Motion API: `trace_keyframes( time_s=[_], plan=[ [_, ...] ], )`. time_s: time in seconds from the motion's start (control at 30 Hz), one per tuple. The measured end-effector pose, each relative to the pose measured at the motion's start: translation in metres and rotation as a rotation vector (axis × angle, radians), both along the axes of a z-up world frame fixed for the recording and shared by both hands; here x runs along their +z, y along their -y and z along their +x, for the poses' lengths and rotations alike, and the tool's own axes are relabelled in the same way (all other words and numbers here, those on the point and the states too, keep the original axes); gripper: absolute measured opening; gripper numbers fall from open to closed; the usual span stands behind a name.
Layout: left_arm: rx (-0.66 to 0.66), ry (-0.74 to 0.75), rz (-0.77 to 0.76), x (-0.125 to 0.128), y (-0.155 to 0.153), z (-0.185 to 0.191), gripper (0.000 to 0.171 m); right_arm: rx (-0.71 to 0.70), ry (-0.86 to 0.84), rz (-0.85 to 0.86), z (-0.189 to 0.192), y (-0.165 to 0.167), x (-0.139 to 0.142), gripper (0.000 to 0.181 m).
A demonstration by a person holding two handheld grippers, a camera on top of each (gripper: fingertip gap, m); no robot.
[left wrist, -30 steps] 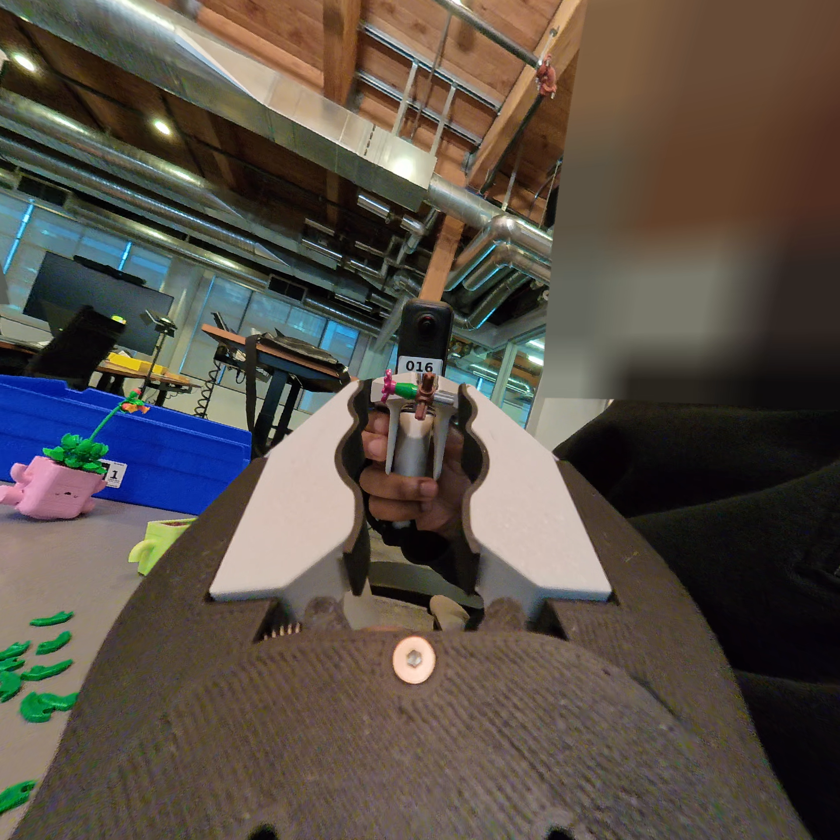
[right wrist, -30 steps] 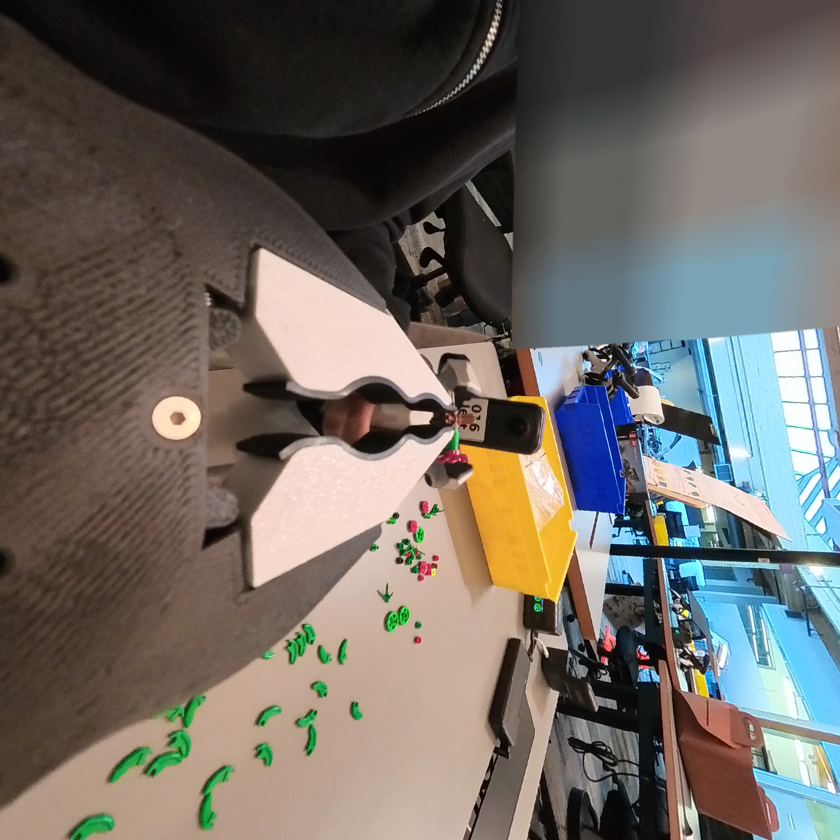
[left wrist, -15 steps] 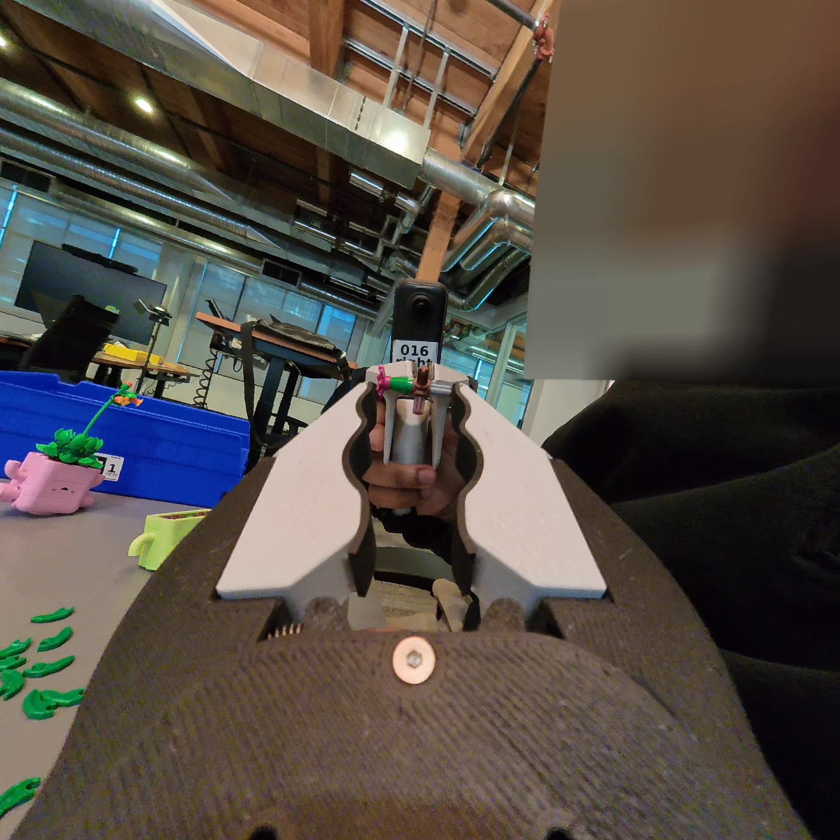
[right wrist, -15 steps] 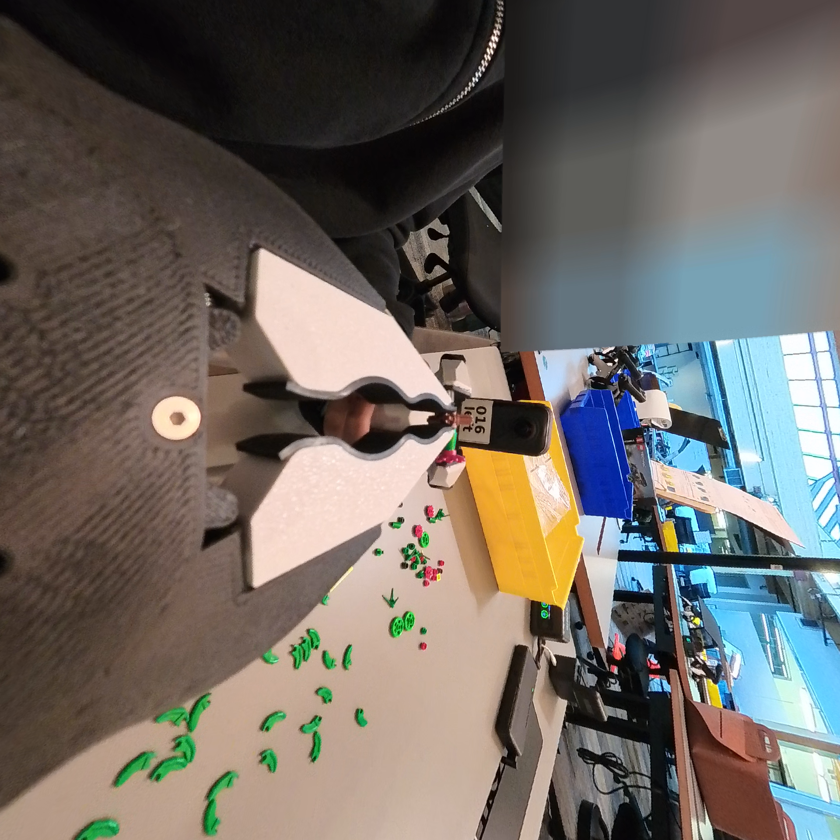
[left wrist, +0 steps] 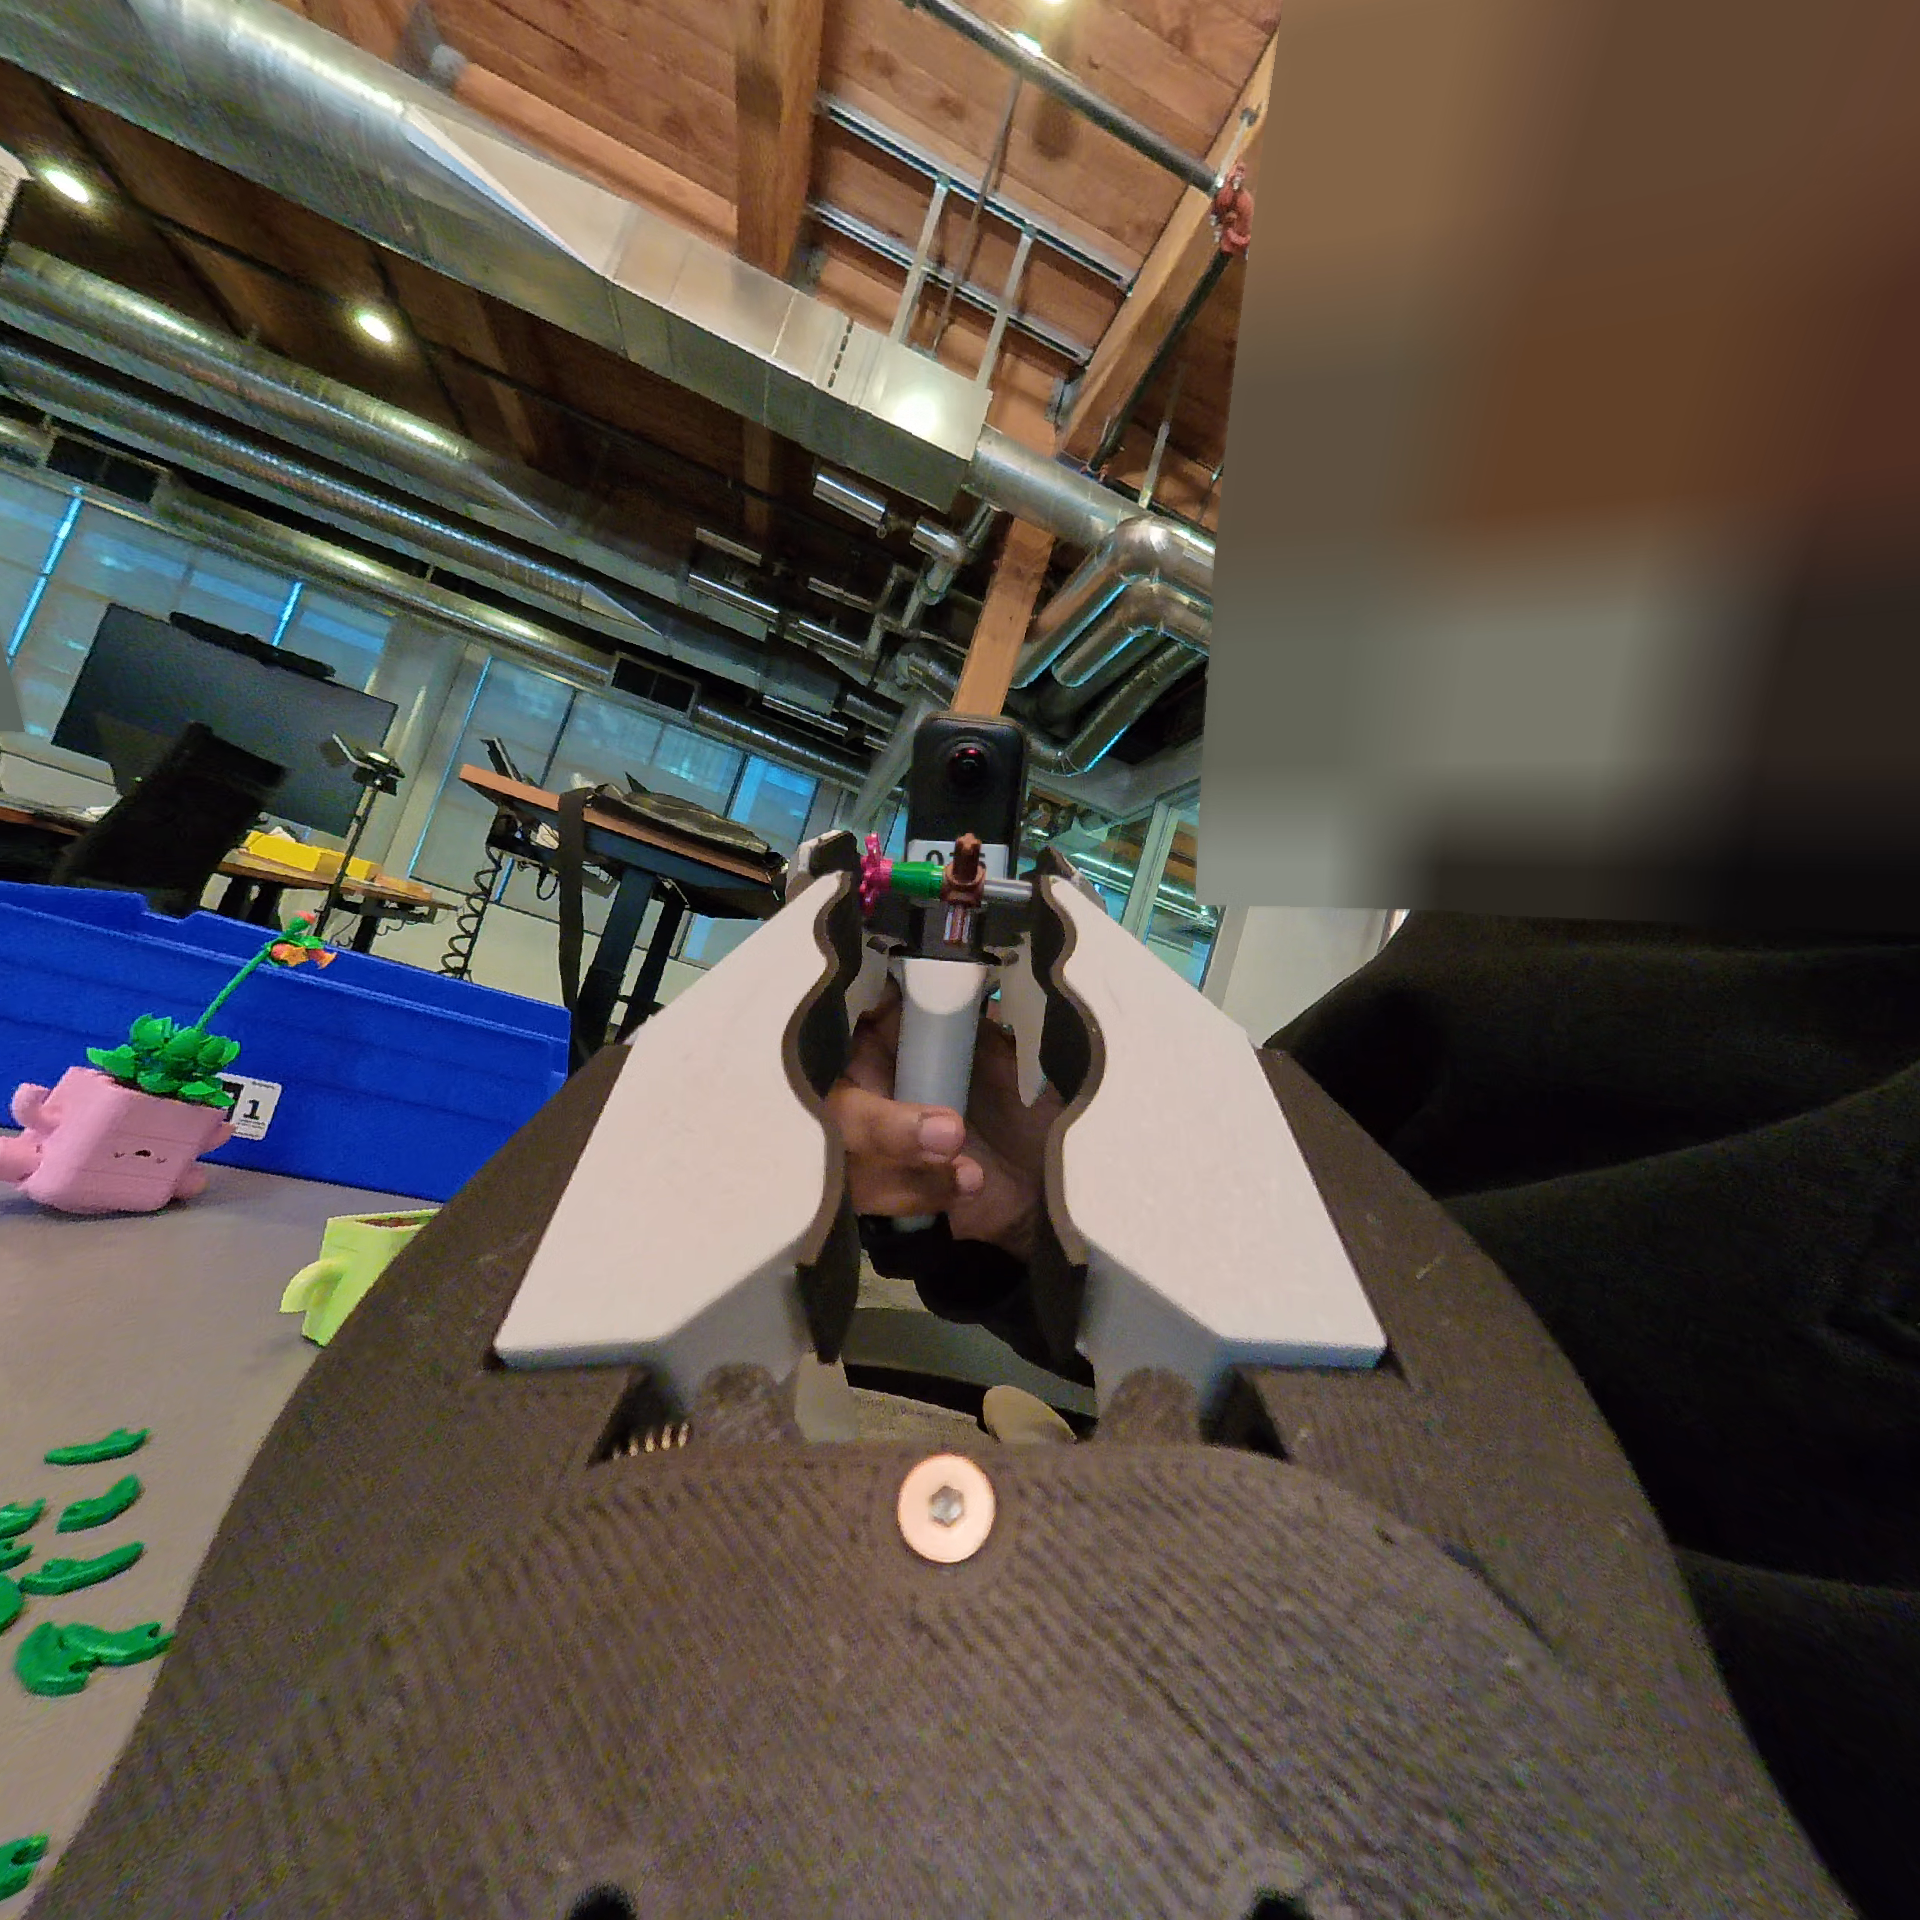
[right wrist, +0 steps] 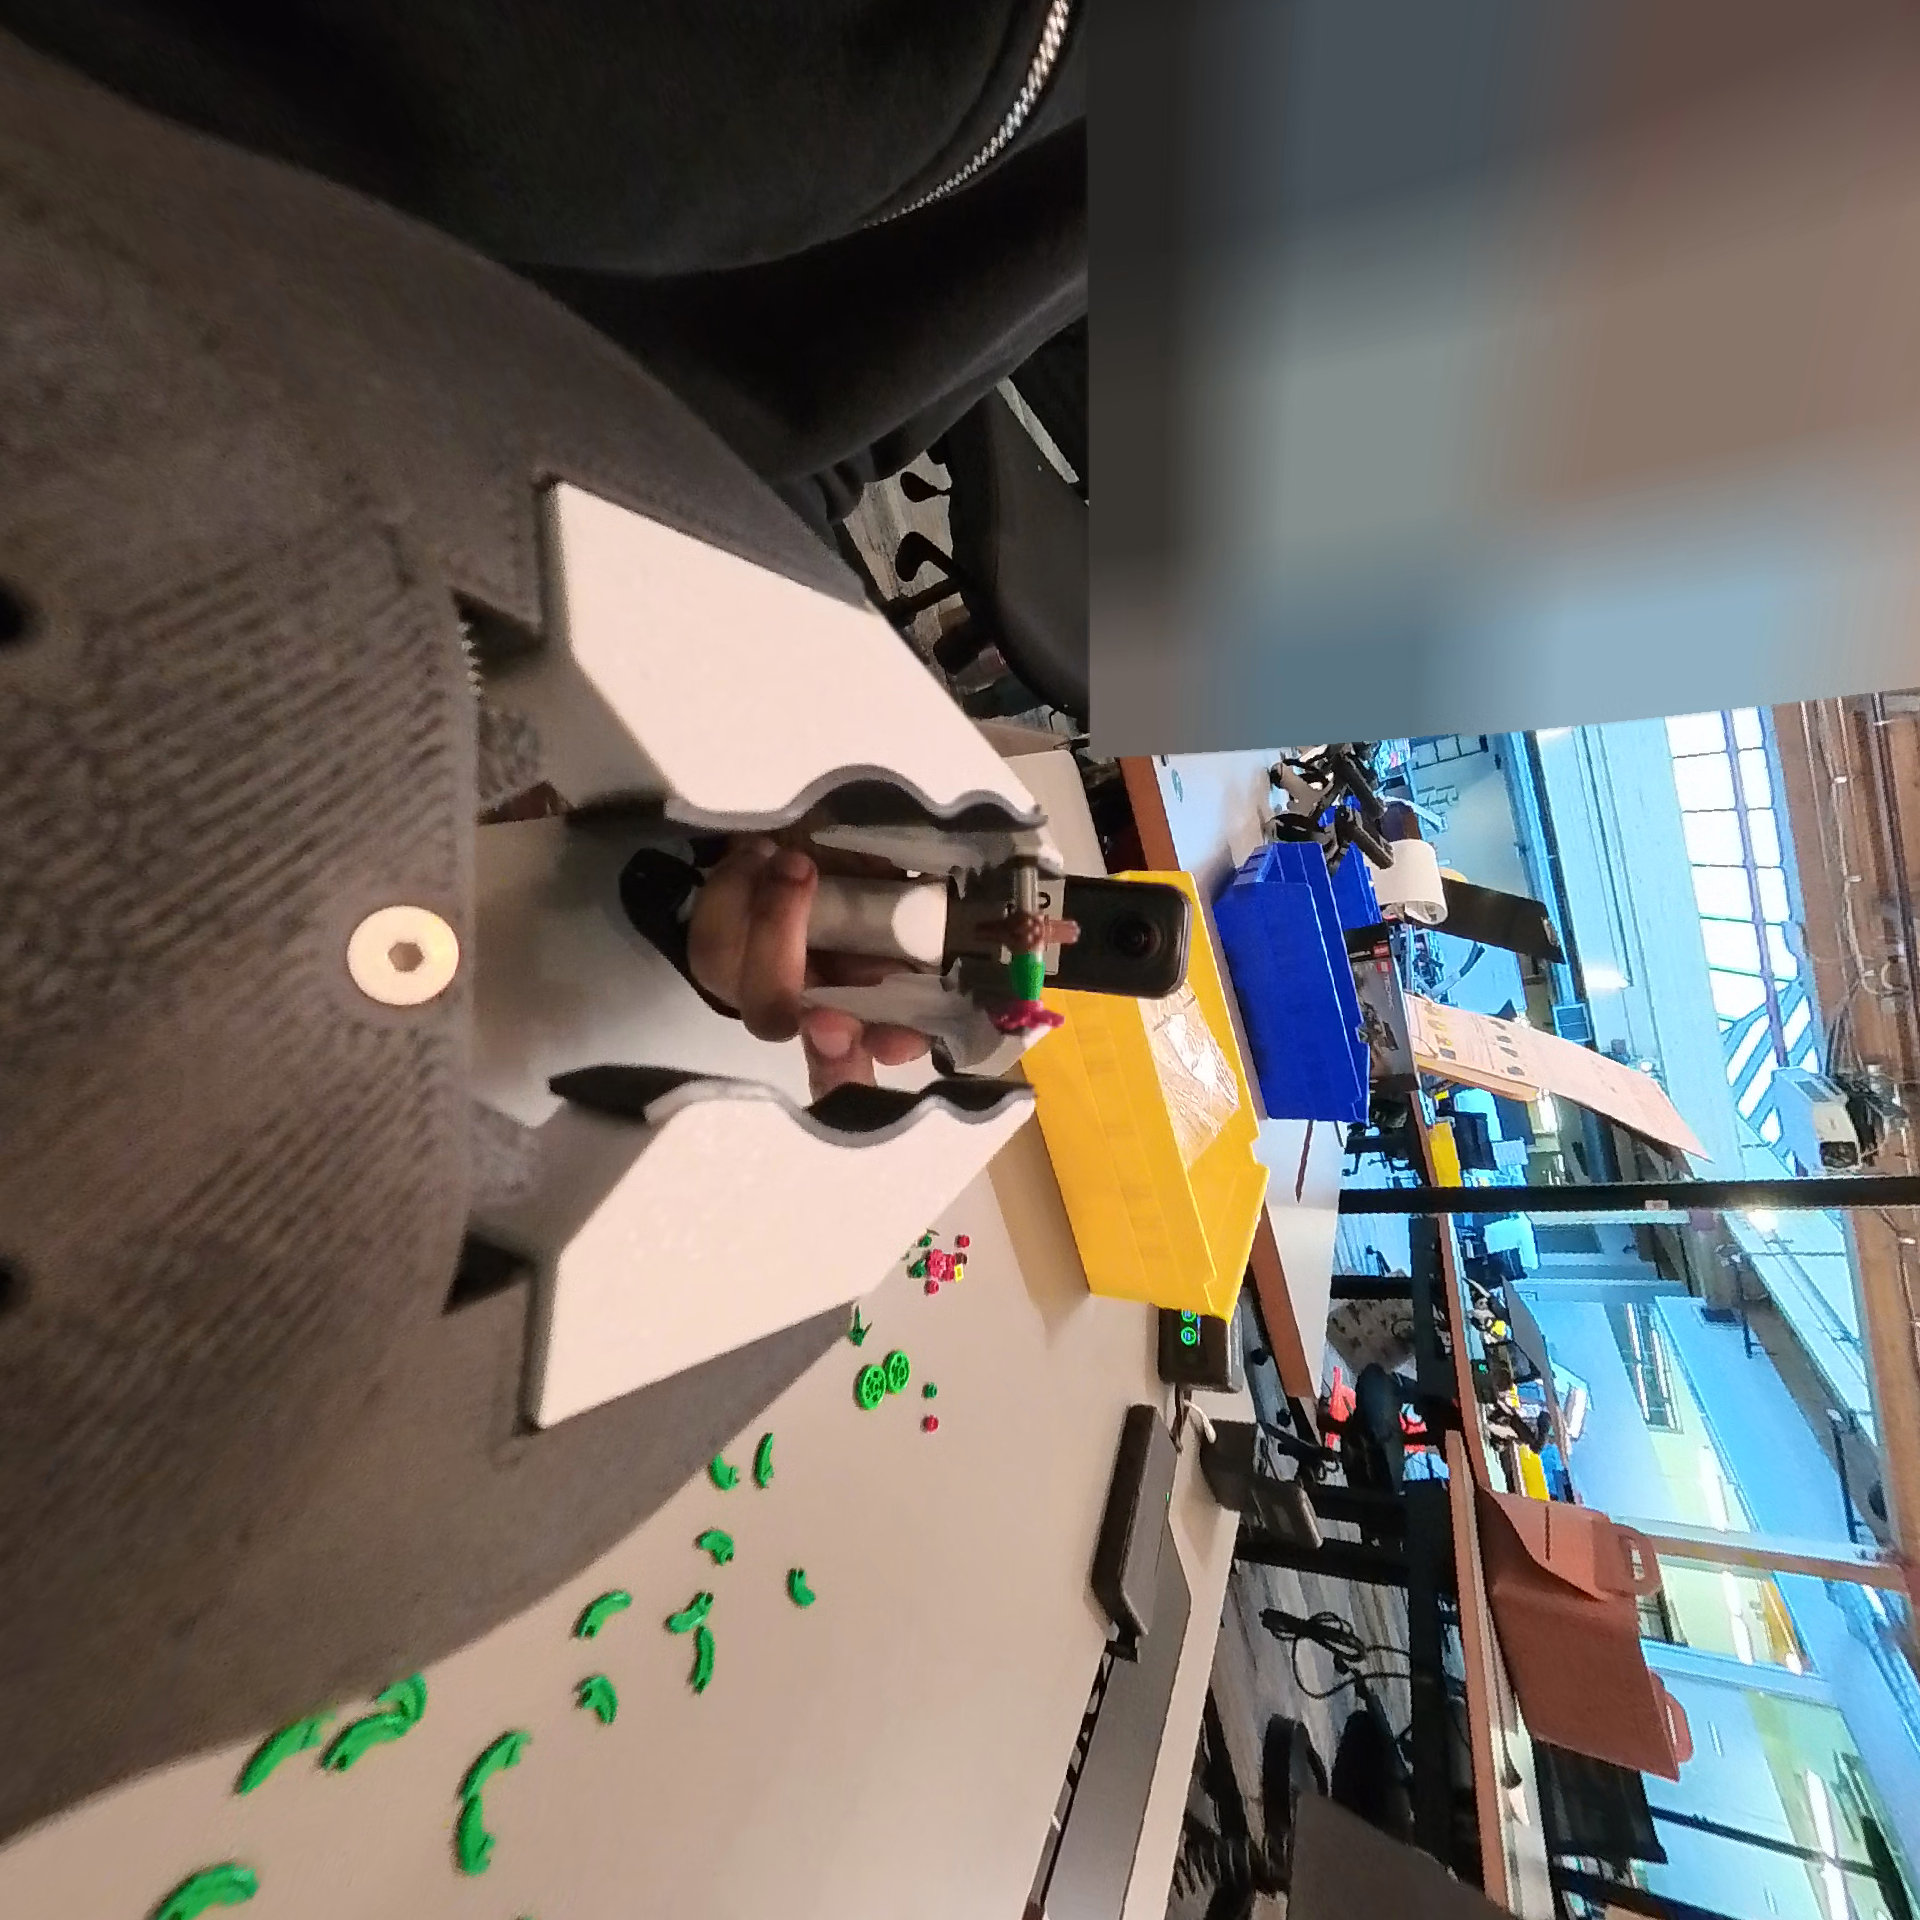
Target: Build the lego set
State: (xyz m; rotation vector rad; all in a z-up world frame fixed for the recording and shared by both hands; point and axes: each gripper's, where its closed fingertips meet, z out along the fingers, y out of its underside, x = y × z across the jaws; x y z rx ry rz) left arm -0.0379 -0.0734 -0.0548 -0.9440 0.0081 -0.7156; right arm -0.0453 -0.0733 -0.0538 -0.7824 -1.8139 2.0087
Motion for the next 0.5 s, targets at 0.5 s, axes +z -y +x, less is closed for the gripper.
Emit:
trace_keyframes(
  time_s=[0.5],
  plan=[
    [-0.018,-0.009,-0.019,-0.0022,-0.0024,0.0032,0.030,-0.004,-0.046,0.081,0.0040,0.0053,-0.0030,0.035]
  ],
)
